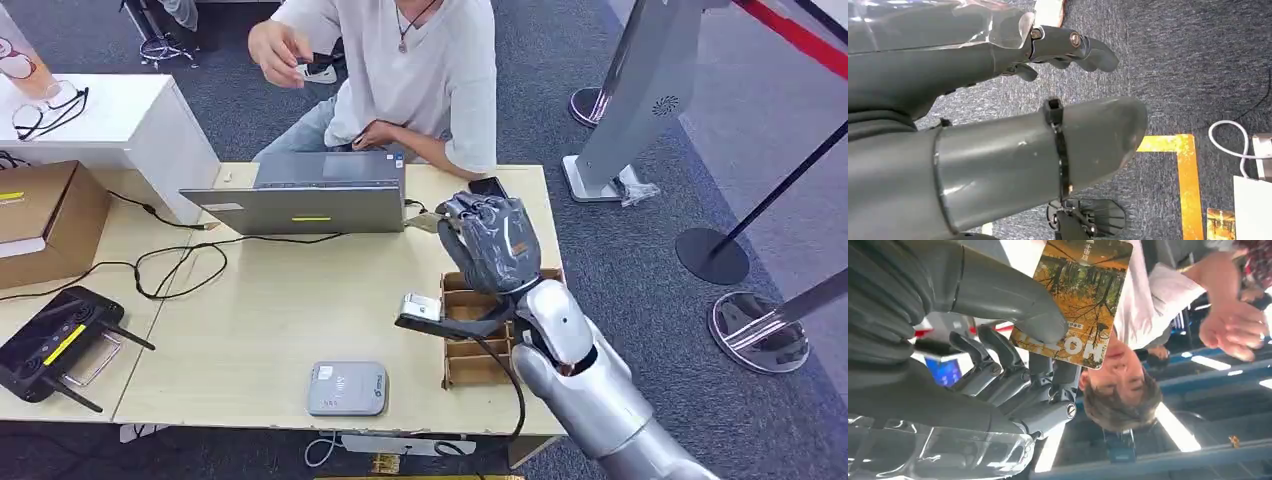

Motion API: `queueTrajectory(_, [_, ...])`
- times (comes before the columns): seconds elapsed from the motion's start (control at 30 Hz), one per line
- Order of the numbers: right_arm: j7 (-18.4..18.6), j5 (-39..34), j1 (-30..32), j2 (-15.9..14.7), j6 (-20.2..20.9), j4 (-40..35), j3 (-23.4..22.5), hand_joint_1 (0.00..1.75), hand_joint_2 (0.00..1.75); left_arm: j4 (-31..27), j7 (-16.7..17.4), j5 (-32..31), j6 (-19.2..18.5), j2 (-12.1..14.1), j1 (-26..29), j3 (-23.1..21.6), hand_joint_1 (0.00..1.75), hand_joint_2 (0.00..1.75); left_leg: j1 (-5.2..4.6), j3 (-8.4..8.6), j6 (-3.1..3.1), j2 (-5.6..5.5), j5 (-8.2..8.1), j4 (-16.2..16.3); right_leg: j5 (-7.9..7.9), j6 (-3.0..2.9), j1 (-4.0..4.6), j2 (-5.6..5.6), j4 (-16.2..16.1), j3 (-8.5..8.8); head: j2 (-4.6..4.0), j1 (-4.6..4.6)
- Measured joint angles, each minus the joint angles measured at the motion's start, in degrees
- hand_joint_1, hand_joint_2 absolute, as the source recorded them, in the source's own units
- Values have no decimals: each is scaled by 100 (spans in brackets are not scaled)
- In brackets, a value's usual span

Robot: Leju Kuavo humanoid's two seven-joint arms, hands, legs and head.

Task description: Pass the card to the sensor for recognition and then transmit it.

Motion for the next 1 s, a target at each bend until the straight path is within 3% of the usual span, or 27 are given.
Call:
queueTrajectory(0.37, [-509, -1784, 96, 0, 1174, -195, -2, 175, 175, 0, 31, -7, -20, 9, 1, 0, 0, 0, 0, 0, 0, 0, 0, 0, 0, 0, 0, 0, 0, 0, 0, 0])
queueTrajectory(0.6, [-684, -3318, 103, 0, 2425, -238, -15, 175, 175, 0, 42, -11, -68, 26, 1, 0, 0, 0, 0, 0, 0, 0, 0, 0, 0, 0, 0, 0, 0, 0, 0, 0])
queueTrajectory(0.83, [-675, -5303, 63, -2, 4071, -107, -15, 175, 175, 0, 103, -39, -122, 33, -1, 0, 0, 0, 0, -1, 0, 0, 0, 0, 0, 0, 0, 0, 0, 0, 0, 0])
queueTrajectory(1.0, [-568, -6385, -128, -2, 4689, 155, -2, 175, 175, 0, 111, -17, -122, 48, -1, 0, 0, 0, 0, -1, 0, 0, 0, 0, 0, 0, 0, 0, 0, 0, 0, 0])
